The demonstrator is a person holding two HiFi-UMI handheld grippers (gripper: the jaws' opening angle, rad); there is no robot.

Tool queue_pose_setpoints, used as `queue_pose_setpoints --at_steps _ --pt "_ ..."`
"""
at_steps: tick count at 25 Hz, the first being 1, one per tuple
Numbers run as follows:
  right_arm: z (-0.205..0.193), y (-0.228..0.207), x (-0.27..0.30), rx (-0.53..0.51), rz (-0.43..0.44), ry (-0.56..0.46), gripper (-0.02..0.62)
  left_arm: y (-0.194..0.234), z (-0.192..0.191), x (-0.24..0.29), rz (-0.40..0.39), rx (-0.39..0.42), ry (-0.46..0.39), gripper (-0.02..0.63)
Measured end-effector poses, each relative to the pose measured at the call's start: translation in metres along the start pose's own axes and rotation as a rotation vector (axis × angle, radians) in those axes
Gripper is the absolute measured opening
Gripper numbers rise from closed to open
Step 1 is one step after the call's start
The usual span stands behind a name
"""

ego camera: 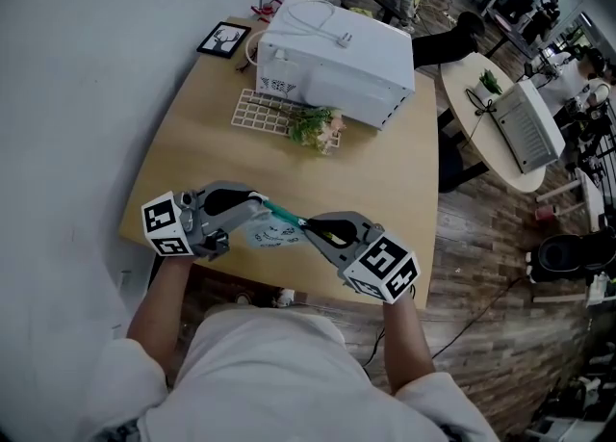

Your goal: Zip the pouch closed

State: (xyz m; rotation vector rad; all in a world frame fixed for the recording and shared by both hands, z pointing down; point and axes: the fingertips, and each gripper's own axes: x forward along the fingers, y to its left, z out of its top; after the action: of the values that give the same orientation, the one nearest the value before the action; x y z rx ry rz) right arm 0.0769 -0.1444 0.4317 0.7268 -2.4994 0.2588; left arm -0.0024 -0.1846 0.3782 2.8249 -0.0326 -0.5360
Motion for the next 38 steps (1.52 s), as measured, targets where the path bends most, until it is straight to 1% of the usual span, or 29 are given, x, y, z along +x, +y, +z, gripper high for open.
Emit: queue_pose_setpoints --at_steps 4,7,10,13,19,23,25,28,38 --pt "-0.005 0.003 -0.004 -0.002 -0.036 0.016 0.037 -0.004 -0.006 -0.005 0.012 -0.010 -0.001 0.023" --pt "-0.013 0.005 -0.006 -0.034 -0.085 0.066 0.037 -0.007 -0.013 -0.006 0.028 -0.003 0.021 0.023" --pt "-0.023 0.006 -0.007 -0.055 -0.125 0.106 0.037 -0.006 -0.018 -0.011 0.052 -0.013 0.014 0.023" --pt "-0.027 0.011 -0.007 -0.037 -0.137 0.119 0.037 -0.007 -0.021 -0.016 0.063 -0.020 0.014 0.023" --pt "-0.033 0.017 -0.007 -0.035 -0.174 0.143 0.037 -0.010 -0.030 -0.024 0.084 -0.020 0.028 0.023" --pt "-0.039 0.023 -0.009 -0.040 -0.200 0.170 0.037 -0.013 -0.030 -0.033 0.106 -0.045 -0.002 0.023" --pt "-0.043 0.025 -0.010 -0.037 -0.207 0.184 0.037 -0.014 -0.029 -0.038 0.115 -0.040 -0.003 0.023" --pt "-0.047 0.029 -0.008 -0.041 -0.221 0.198 0.037 -0.016 -0.030 -0.043 0.115 -0.030 0.003 0.023" --pt "-0.059 0.046 -0.009 -0.037 -0.275 0.229 0.037 -0.028 -0.045 -0.055 0.098 -0.043 0.008 0.023"
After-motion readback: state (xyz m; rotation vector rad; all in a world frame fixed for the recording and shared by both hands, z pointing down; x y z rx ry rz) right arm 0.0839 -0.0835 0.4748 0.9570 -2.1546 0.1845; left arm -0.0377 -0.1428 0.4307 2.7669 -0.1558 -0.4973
